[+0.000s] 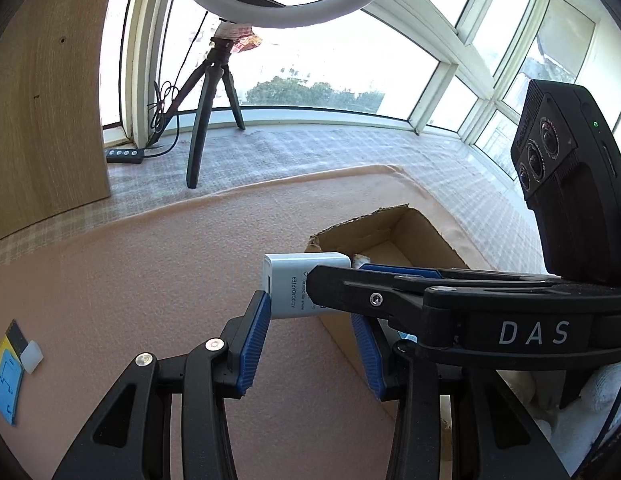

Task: Organize objects
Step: 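Carry the charger plug into the box and open the right gripper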

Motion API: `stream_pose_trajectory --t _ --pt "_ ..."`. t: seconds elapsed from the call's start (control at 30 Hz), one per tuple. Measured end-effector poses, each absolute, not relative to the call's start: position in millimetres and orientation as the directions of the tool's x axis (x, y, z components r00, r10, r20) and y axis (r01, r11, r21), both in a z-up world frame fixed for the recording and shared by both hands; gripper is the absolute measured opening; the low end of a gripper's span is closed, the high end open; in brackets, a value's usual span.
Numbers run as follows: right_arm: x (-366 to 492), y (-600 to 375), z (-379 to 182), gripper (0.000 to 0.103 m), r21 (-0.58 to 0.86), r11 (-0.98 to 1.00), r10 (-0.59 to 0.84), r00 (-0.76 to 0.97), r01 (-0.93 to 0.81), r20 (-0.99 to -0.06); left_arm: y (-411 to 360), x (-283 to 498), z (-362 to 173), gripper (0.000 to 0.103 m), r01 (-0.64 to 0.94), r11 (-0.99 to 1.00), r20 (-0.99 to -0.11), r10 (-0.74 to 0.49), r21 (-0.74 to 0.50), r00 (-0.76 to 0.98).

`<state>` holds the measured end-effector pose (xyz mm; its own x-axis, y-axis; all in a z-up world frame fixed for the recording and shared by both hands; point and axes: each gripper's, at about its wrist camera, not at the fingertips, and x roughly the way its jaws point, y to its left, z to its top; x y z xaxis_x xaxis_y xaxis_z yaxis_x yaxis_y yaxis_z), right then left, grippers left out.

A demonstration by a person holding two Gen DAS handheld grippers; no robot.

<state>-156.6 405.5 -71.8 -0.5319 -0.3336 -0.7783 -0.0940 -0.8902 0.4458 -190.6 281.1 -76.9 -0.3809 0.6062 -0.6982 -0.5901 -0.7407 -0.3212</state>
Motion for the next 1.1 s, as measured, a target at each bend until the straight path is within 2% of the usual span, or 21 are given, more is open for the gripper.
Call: stream_pose_trajectory --t 0.43,0.83,0.87,0.9,0.97,1.1 --pt "-123 502 -83 0.046 0.423 -0.875 -0.237 -0.550 -0.237 -0.800 384 -181 -94 0.045 -0.671 -0.647 -0.700 0.664 -0.361 -0.263" --pt "-121 534 -99 0.046 0.414 -0.870 -0.224 -0.531 -0.269 -0.817 416 -181 -111 0.045 -0.684 -0.628 -0.723 0.657 -0.370 -0.212" --pt "-121 535 -99 0.046 0.414 -0.869 -0.224 -0.530 -0.270 -0.818 416 -181 -111 0.049 -0.683 -0.628 -0.726 0.656 -0.373 -0.206" --pt "-120 536 -100 0.048 0.414 -0.868 -0.224 -0.527 -0.274 -0.819 416 -181 -112 0.059 -0.681 -0.632 -0.732 0.650 -0.370 -0.206" --pt "-119 537 -99 0.055 0.402 -0.869 -0.205 -0.529 -0.289 -0.824 416 -178 -110 0.067 -0.685 -0.643 -0.740 0.634 -0.342 -0.225" --pt "-115 539 -97 0.059 0.390 -0.867 -0.179 -0.538 -0.310 -0.824 410 -178 -107 0.067 -0.683 -0.649 -0.739 0.630 -0.335 -0.236"
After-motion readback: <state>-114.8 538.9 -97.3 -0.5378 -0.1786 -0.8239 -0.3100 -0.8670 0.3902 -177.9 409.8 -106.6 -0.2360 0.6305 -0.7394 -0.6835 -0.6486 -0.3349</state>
